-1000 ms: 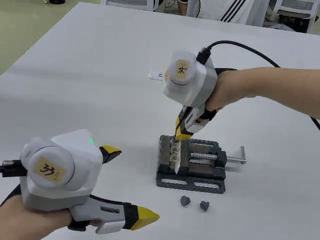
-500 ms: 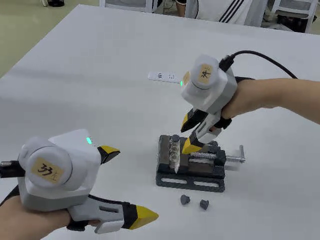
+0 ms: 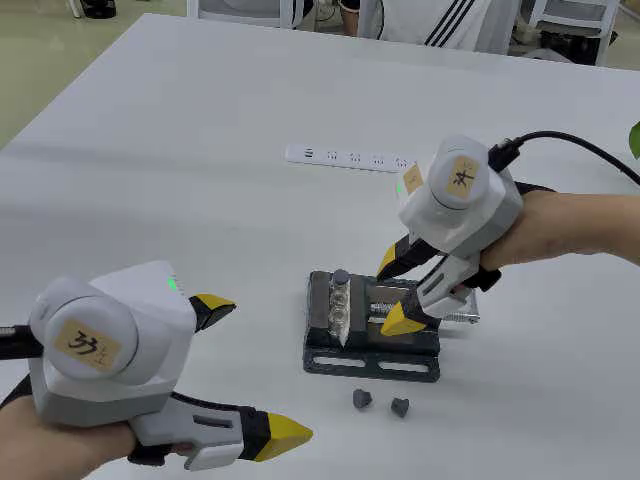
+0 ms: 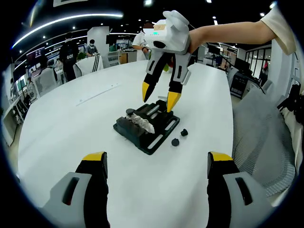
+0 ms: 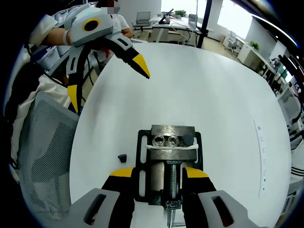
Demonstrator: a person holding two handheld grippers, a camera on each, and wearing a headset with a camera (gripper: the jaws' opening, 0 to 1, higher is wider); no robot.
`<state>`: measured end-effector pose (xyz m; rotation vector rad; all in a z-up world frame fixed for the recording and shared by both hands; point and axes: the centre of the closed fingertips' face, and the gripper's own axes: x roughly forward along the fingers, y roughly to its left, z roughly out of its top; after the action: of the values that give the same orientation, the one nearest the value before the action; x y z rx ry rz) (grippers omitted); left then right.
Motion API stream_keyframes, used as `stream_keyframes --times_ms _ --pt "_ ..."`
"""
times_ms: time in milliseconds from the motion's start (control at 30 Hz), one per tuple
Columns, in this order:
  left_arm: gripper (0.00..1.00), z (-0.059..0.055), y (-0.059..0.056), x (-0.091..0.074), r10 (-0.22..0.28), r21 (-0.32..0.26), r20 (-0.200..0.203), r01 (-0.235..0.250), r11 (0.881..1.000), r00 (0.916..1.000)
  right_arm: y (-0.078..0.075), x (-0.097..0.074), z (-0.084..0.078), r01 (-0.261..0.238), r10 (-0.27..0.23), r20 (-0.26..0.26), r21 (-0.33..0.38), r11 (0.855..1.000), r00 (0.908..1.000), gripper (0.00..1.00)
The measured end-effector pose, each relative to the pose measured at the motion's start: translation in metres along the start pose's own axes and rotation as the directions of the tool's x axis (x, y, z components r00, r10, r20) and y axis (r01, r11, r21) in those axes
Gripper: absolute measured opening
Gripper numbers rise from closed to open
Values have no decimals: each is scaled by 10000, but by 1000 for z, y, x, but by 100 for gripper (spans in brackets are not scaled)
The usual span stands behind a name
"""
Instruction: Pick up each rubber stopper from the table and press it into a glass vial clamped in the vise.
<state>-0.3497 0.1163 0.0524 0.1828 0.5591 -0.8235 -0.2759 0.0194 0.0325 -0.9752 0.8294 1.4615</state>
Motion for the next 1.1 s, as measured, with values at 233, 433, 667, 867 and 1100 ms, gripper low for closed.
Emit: stream_keyframes --times_ms 233,433,667,867,1100 --pt "85 -1 -3 1 -57 11 -54 57 10000 10000 21 -2 -2 -229 231 85 -241 9994 9997 33" --pt "85 -3 -3 0 -89 -3 -79 89 10000 9999 44 6 0 -552 560 207 -363 9978 9982 29" --pt "85 -5 -3 -2 -64 -36 -100 63 10000 9999 64 32 -6 -931 935 57 -529 9942 9956 22" --pt "85 -8 -3 -3 -35 -97 -131 34 9999 9999 69 45 -12 -1134 1134 -15 -342 9930 9935 18" --pt "85 -13 0 -4 20 -191 -132 -23 9998 9999 70 52 -11 -1194 1194 1 -201 9926 9928 18"
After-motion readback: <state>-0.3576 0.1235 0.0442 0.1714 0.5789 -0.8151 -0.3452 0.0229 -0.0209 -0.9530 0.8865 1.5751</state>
